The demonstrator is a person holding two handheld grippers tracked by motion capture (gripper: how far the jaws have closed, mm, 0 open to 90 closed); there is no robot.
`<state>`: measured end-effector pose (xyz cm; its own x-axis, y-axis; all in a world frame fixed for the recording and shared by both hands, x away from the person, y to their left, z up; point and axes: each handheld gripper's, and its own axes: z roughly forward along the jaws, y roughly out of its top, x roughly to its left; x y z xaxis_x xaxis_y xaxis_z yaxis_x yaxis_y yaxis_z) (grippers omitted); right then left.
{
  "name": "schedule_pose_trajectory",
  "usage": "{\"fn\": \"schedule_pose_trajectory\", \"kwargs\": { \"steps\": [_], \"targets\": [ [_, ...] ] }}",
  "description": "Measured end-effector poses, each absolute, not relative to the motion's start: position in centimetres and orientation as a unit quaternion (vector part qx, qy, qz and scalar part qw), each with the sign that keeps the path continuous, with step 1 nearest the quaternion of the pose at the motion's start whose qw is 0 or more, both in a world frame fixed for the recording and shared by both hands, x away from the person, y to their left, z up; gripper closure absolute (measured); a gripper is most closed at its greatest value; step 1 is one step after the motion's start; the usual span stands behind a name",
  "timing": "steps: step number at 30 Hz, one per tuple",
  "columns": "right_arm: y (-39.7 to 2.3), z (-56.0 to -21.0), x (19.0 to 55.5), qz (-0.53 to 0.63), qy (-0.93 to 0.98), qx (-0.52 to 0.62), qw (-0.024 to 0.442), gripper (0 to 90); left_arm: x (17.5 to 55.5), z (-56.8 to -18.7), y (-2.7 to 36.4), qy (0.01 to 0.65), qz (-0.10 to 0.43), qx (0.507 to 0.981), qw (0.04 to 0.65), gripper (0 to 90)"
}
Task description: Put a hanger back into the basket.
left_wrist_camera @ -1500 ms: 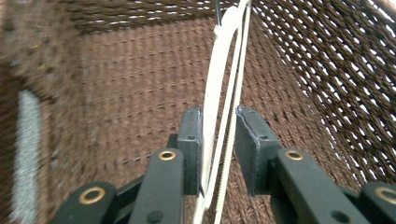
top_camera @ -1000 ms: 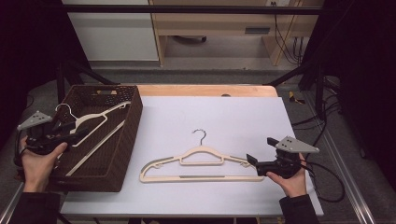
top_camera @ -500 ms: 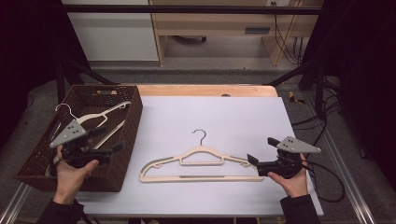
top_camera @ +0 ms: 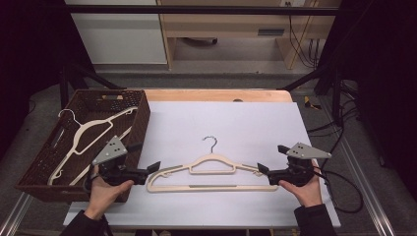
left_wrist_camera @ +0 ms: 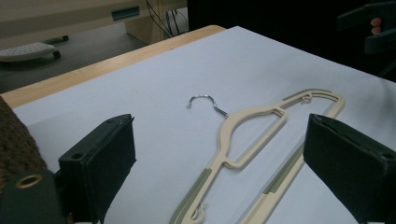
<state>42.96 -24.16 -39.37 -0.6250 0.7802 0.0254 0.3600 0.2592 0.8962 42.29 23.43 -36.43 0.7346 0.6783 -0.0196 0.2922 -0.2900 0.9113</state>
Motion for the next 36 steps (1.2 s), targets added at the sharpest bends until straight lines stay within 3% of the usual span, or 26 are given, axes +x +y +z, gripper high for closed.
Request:
{"fn": "schedule_pose_trajectory", "kwargs": {
  "steps": [20, 28, 36],
  "targets": [
    [-21.2, -42.0, 46.3, 0.407, 0.834, 0.331, 0.169, 14.9, 43.0, -39.6, 20.8, 0.295, 0.161, 0.814, 0.474, 8.9],
    [-19.5, -44.3, 48.3, 0.36, 0.868, 0.309, 0.149, 25.5, 43.4, -40.3, 20.9, 0.303, 0.158, 0.815, 0.468, 9.1],
    [-19.0, -46.1, 49.8, 0.319, 0.889, 0.308, 0.117, 43.2, 43.5, -40.4, 21.0, 0.303, 0.158, 0.815, 0.468, 9.5]
  ]
}}
